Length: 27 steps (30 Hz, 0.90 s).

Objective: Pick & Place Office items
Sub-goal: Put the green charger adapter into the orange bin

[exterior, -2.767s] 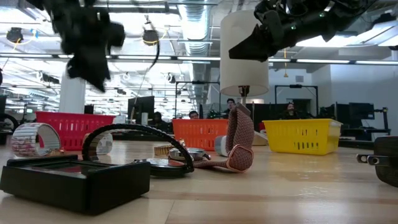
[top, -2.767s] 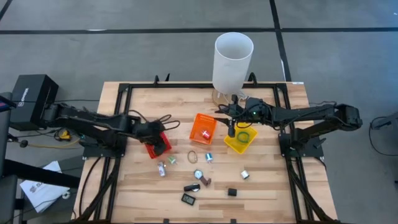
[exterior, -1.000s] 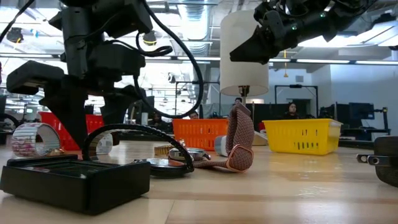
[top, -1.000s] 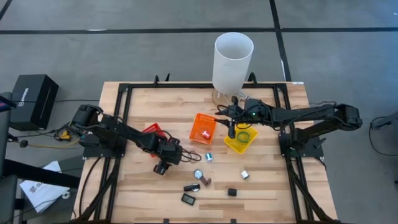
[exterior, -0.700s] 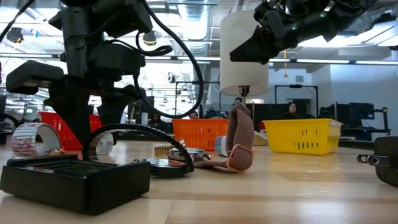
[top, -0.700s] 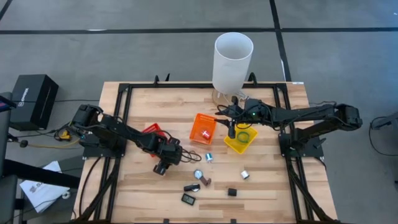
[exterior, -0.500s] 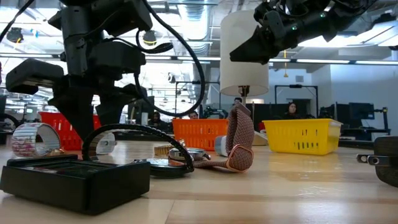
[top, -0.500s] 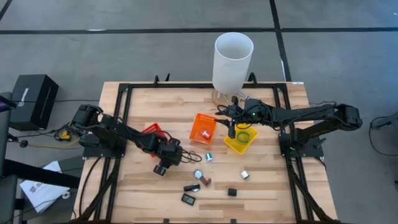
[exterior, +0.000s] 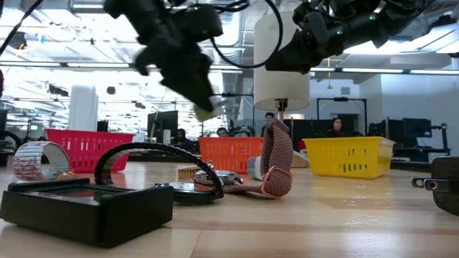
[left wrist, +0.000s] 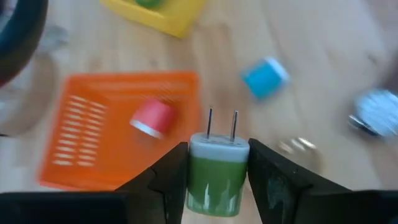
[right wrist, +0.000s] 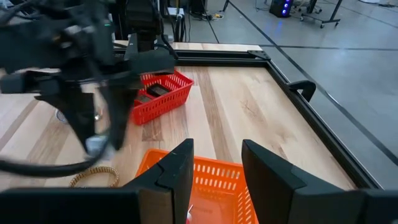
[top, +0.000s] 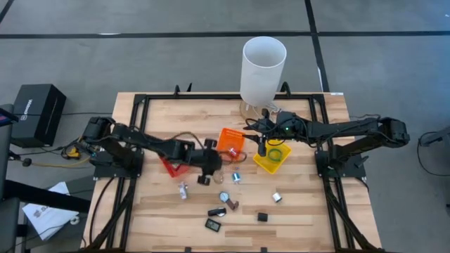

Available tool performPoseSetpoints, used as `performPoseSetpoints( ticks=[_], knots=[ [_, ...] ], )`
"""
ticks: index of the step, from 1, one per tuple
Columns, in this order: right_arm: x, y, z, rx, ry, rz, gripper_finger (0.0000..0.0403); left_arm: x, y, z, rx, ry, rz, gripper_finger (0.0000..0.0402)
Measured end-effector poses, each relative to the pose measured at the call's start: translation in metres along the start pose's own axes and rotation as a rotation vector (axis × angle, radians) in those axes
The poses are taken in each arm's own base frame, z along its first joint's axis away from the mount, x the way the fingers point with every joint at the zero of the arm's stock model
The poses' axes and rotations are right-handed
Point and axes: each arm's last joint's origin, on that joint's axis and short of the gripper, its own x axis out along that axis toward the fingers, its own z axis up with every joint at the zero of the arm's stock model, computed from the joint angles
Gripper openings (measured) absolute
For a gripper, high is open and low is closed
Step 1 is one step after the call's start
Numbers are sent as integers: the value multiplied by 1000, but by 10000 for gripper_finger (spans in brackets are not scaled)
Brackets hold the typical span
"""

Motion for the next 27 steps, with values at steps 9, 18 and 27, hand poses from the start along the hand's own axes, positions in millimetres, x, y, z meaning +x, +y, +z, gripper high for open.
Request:
performPoseSetpoints(
  ticks=[9, 18, 27],
  knots=[
    [0, 0, 0, 0, -4, 0, 127, 9, 54, 2, -29, -157, 20, 146],
    [0, 0, 1, 0, -6, -1, 127, 54, 68, -15, -70, -135, -11, 150],
    [0, 0, 0, 0, 0, 0, 127, 74, 91, -35, -185, -88, 30, 164]
  ],
)
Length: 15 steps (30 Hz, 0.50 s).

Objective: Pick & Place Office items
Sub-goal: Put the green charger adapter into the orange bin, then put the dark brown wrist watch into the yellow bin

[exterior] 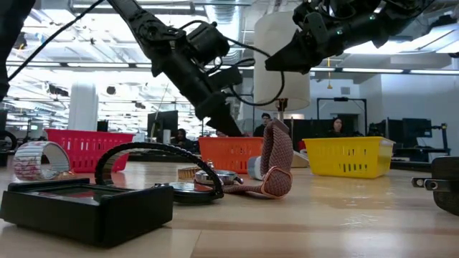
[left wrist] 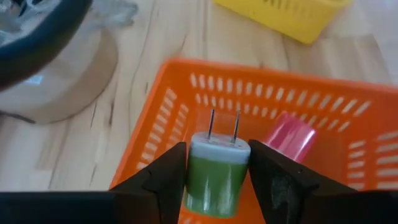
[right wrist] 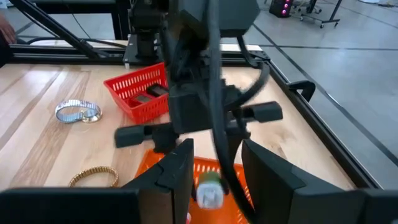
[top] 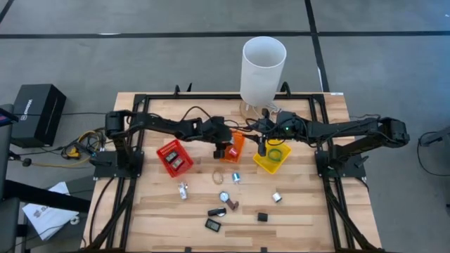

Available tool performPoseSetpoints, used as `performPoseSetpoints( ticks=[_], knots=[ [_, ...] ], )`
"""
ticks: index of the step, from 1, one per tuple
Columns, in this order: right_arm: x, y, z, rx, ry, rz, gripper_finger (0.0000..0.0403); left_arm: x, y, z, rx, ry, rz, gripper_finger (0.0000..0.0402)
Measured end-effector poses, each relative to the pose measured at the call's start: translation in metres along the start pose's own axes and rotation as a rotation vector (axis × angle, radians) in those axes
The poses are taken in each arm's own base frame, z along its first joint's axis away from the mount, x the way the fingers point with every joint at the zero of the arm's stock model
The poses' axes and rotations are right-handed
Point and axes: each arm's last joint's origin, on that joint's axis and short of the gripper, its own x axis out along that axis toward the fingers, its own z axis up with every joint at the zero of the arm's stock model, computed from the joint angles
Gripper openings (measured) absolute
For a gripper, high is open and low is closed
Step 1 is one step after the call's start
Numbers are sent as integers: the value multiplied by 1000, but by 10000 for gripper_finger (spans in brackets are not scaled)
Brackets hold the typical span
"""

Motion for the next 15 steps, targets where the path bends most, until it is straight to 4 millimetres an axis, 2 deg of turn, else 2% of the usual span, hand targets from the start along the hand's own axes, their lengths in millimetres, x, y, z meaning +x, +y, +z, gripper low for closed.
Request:
performPoseSetpoints(
  ticks=[10, 15],
  knots=[
    [0, 0, 0, 0, -1, -2, 127, 1, 4, -2, -11, -1, 9, 209],
    [0, 0, 0, 0, -1, -3, 127, 1, 4, -2, -15, 0, 9, 216]
  ],
)
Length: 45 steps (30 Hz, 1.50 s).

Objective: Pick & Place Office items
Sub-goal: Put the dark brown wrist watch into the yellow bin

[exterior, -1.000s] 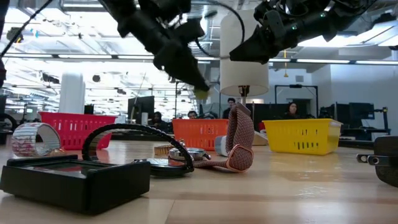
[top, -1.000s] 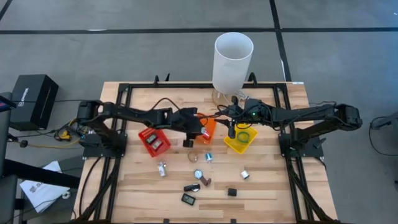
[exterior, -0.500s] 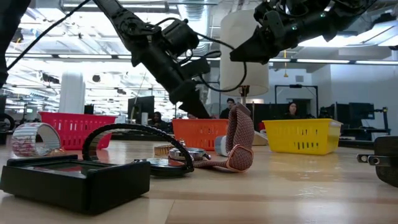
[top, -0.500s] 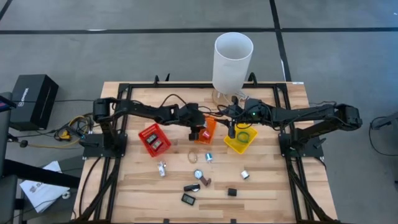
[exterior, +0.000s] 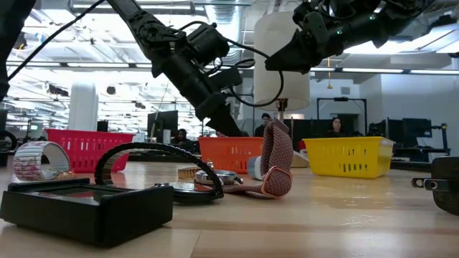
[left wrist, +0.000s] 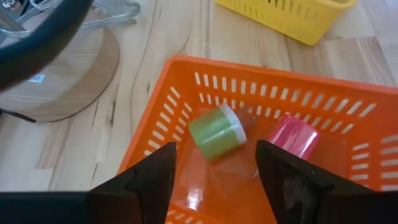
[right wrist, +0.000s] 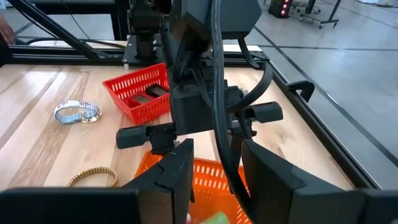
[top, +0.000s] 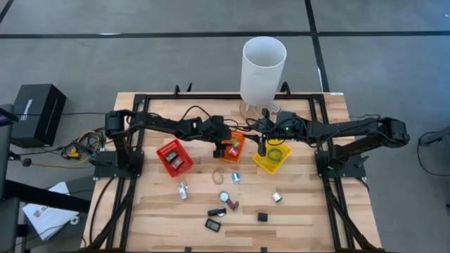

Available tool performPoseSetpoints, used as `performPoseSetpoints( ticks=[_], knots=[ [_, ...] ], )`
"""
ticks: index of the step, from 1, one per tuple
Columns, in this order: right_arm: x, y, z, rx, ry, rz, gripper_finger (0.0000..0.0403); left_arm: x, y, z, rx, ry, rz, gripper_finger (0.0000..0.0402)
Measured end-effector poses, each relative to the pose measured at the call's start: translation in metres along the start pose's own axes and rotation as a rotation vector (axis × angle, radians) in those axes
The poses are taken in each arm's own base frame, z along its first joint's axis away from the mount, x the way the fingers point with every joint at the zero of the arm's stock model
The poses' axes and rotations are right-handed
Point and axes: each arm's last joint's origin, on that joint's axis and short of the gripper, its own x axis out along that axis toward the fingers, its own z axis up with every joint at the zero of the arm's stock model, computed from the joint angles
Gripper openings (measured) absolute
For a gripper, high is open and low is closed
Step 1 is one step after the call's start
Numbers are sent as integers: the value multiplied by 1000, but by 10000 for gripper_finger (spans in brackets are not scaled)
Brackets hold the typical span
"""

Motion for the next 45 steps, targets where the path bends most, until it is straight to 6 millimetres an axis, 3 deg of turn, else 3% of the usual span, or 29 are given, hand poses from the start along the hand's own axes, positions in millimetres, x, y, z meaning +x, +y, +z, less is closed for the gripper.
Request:
performPoseSetpoints(
  ticks=[5, 10, 14, 20, 25, 29, 38, 45],
  knots=[
    [0, 0, 0, 1, -1, -1, 127, -1, -2, 1, 3, 0, -4, 207],
    [0, -6, 0, 112, -9, -27, 127, -13, -7, 8, 16, -17, -14, 196],
    [0, -8, 0, 79, -4, -37, 127, -35, -12, 19, 26, -74, -17, 188],
    [4, 6, -2, 13, 8, 21, 127, -78, -15, 25, -56, -166, -22, 177],
    [8, 20, -4, -6, 10, 70, 127, -106, -19, 11, -151, -202, -29, 172],
    [15, 29, -6, -15, 4, 98, 127, -118, -24, -11, -229, -186, -42, 169],
    [40, 50, -11, -44, 28, 161, 127, -121, -42, -52, -261, -149, -78, 155],
    [60, 74, -8, -61, 80, 285, 127, -116, -61, -65, -245, -151, -131, 144]
  ],
)
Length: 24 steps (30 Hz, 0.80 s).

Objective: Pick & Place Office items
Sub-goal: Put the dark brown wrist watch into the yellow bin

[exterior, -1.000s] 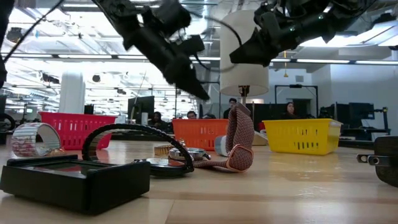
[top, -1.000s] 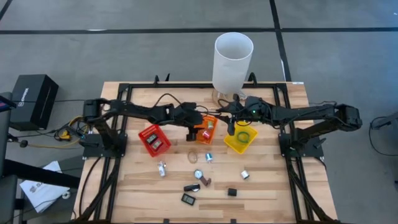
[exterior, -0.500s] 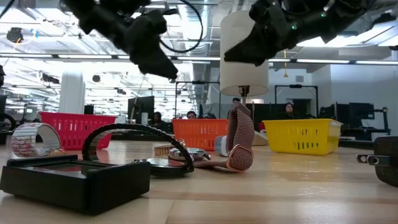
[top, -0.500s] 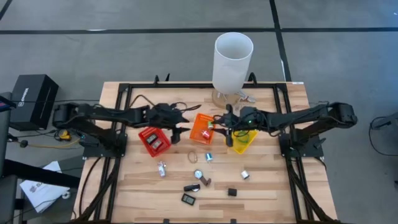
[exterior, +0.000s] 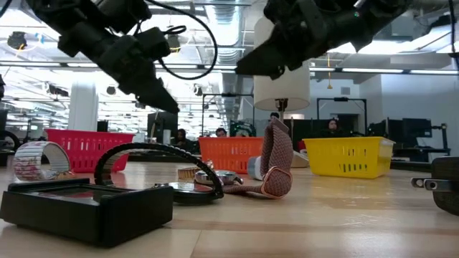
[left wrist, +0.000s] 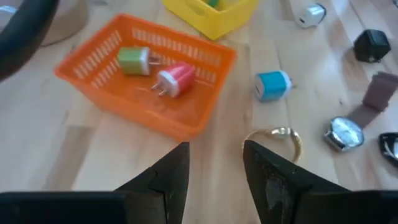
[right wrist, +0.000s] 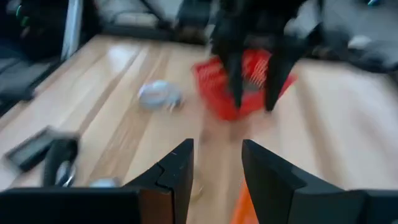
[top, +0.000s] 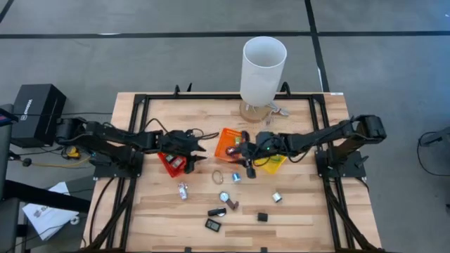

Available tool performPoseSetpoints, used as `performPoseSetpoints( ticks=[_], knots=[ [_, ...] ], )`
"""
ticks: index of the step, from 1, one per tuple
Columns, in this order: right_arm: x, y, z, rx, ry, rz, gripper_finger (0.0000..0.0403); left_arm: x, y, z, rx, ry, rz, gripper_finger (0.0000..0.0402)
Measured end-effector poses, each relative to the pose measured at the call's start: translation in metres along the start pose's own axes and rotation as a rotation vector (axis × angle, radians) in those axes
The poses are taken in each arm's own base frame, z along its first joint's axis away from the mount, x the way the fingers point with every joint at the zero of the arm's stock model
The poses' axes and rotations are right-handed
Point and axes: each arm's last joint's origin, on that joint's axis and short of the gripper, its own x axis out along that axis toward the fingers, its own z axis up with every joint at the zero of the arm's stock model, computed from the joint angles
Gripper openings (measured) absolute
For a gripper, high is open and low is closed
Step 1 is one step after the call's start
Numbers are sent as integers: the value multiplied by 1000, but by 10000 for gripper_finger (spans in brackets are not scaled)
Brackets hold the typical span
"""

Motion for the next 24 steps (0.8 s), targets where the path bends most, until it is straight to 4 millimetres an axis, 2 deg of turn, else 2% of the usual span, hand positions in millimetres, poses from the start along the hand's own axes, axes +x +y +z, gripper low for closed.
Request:
performPoseSetpoints(
  ticks=[10, 15, 24],
  knots=[
    [36, 52, -7, 5, 89, 180, 127, 0, -20, 0, 37, -42, -74, 141],
    [45, 74, -3, -16, 101, 228, 127, -1, -31, 1, 60, -61, -112, 140],
    [54, 100, 0, 4, 126, 285, 127, -5, -51, -2, 105, -68, -186, 140]
  ],
)
